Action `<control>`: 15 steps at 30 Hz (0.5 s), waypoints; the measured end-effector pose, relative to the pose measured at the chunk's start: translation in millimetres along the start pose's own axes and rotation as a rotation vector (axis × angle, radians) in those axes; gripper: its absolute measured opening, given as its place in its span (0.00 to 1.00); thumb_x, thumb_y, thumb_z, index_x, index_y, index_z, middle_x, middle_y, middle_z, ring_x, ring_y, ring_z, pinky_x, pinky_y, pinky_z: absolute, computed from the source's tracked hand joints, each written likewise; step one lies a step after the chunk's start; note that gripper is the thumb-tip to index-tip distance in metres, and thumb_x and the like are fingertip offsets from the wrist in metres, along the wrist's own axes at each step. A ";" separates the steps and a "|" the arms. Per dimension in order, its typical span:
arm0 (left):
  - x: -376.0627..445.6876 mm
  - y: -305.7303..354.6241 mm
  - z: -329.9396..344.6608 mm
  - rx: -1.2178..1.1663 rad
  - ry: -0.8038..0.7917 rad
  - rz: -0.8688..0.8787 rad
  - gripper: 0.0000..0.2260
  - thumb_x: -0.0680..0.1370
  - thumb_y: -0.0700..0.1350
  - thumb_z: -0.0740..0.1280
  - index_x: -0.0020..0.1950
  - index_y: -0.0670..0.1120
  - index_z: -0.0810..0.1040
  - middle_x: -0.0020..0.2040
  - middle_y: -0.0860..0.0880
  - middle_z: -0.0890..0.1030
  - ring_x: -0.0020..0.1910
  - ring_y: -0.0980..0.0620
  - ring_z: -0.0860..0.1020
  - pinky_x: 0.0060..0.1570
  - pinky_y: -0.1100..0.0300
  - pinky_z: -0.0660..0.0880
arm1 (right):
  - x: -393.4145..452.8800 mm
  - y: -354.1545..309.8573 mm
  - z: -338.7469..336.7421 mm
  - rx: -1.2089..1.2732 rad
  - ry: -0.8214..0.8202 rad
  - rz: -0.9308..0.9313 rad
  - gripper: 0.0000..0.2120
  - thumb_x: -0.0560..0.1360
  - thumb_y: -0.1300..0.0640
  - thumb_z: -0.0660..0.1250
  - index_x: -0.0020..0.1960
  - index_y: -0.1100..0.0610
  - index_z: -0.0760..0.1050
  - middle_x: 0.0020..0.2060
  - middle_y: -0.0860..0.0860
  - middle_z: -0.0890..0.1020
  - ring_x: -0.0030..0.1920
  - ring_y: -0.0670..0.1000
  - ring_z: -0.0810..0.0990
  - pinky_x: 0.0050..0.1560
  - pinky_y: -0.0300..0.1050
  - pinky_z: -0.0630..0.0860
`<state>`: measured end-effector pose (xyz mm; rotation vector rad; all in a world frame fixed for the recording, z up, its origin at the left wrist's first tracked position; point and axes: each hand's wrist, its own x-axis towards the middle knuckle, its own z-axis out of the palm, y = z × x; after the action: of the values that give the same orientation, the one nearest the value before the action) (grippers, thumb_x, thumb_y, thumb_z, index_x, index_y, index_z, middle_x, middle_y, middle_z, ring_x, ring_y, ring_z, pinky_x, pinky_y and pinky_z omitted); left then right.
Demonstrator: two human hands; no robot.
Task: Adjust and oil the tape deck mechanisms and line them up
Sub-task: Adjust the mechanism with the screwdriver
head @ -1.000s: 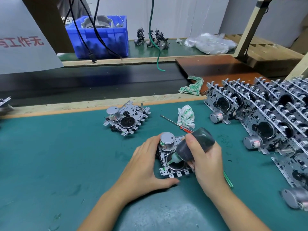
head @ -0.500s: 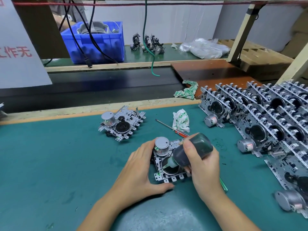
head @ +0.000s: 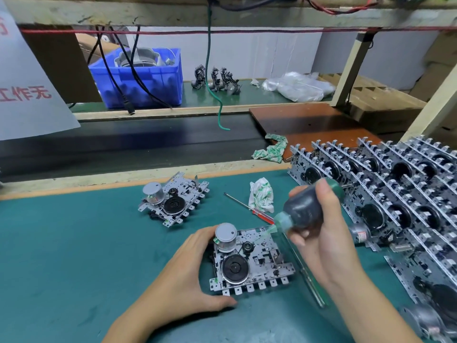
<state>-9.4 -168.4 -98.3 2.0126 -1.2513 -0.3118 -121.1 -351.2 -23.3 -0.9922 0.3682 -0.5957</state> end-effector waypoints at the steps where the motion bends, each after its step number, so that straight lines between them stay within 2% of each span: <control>1: 0.1 0.7 -0.3 -0.003 -0.003 -0.001 0.42 0.58 0.65 0.77 0.65 0.72 0.55 0.65 0.72 0.63 0.67 0.67 0.64 0.62 0.75 0.60 | 3.3 -2.9 0.4 -0.004 -0.012 0.002 0.23 0.64 0.42 0.65 0.45 0.61 0.69 0.28 0.49 0.75 0.23 0.45 0.69 0.17 0.33 0.65; 7: 0.6 2.7 -0.2 -0.014 0.019 -0.014 0.41 0.58 0.66 0.76 0.67 0.63 0.61 0.65 0.73 0.63 0.66 0.69 0.64 0.61 0.77 0.59 | 18.0 8.1 -0.3 -0.032 -0.011 0.093 0.27 0.63 0.43 0.67 0.51 0.62 0.68 0.29 0.50 0.75 0.23 0.44 0.69 0.18 0.33 0.66; 11: 0.1 4.8 -0.9 -0.047 0.000 -0.035 0.40 0.59 0.64 0.76 0.67 0.63 0.62 0.65 0.73 0.63 0.67 0.69 0.64 0.62 0.76 0.59 | 17.1 24.5 -3.7 -0.039 0.009 0.165 0.29 0.59 0.42 0.69 0.49 0.63 0.70 0.30 0.51 0.75 0.24 0.45 0.68 0.18 0.34 0.66; 15: 1.0 5.1 -3.4 -0.078 -0.029 -0.045 0.40 0.58 0.63 0.77 0.66 0.62 0.63 0.66 0.73 0.63 0.66 0.70 0.64 0.62 0.78 0.58 | 19.5 26.6 -6.4 -0.059 0.015 0.135 0.28 0.59 0.41 0.69 0.47 0.63 0.70 0.28 0.49 0.76 0.24 0.45 0.68 0.18 0.34 0.65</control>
<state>-10.4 -169.0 -92.2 1.9781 -1.1952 -0.4062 -101.4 -356.8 -50.0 -1.0111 0.4644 -0.4730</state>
